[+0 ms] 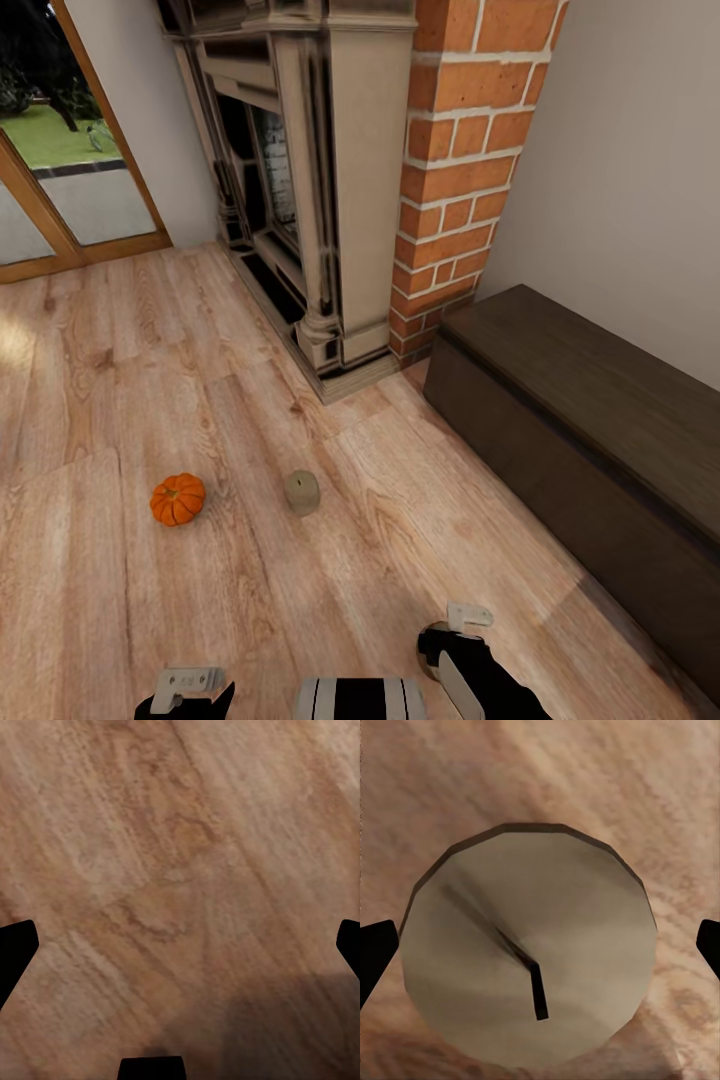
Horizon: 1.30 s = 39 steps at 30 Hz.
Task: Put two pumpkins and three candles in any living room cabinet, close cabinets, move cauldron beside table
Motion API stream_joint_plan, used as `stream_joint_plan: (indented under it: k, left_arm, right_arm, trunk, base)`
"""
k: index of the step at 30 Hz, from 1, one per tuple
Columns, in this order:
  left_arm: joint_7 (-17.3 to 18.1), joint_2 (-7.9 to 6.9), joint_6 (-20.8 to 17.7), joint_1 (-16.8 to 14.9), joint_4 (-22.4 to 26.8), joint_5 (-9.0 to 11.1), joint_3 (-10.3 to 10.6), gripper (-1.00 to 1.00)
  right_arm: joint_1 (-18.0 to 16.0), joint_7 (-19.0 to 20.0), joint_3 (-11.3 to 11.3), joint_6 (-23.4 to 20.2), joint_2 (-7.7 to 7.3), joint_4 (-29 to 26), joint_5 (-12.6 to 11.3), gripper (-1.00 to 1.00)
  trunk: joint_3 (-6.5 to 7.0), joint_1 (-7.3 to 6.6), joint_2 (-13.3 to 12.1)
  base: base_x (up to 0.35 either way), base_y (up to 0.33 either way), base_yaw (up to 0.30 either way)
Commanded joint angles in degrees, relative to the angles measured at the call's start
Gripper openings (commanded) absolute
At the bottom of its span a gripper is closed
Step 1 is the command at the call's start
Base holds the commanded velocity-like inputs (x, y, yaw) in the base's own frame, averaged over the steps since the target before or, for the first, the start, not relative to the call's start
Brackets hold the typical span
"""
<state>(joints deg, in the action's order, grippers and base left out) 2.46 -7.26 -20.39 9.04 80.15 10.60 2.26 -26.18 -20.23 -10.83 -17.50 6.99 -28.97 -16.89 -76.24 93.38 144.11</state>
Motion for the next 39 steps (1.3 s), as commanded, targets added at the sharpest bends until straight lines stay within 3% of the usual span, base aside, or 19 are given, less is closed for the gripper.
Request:
stream_joint_plan:
  k: [1,7,21,22,39]
  left_arm:
    - [0.0,-0.03,-0.3,0.0,0.1,0.4,0.0,1.0]
    - [0.0,-0.03,-0.3,0.0,0.1,0.4,0.0,1.0]
    - [0.0,-0.03,-0.3,0.0,0.2,0.4,0.0,1.0]
    - [0.0,-0.03,-0.3,0.0,0.2,0.4,0.0,1.0]
    - [0.0,-0.03,-0.2,0.0,0.0,0.4,0.0,1.0]
  right_arm:
    - [0.0,-0.5,-0.5,-0.3,-0.05,-0.1,-0.5,1.0]
    - [0.0,-0.5,-0.5,-0.3,-0.04,-0.1,-0.5,1.0]
    - [0.0,-0.5,-0.5,-0.3,-0.04,-0.1,-0.5,1.0]
    - [0.0,-0.5,-0.5,-0.3,-0.04,-0.1,-0.5,-1.0]
    - [0.0,-0.4,-0.5,0.0,-0.04,-0.1,-0.5,-1.0]
  trunk:
    - [-0.03,-0.01,0.0]
    - [-0.92,0.1,0.1]
    - [-0.92,0.1,0.1]
    - [-0.92,0.1,0.1]
    - [-0.92,0.1,0.1]
  base:
    - [0.0,0.0,0.0]
    - [0.0,0.0,0.0]
    - [0.0,0.0,0.0]
    - [0.0,0.0,0.0]
    - [0.0,0.0,0.0]
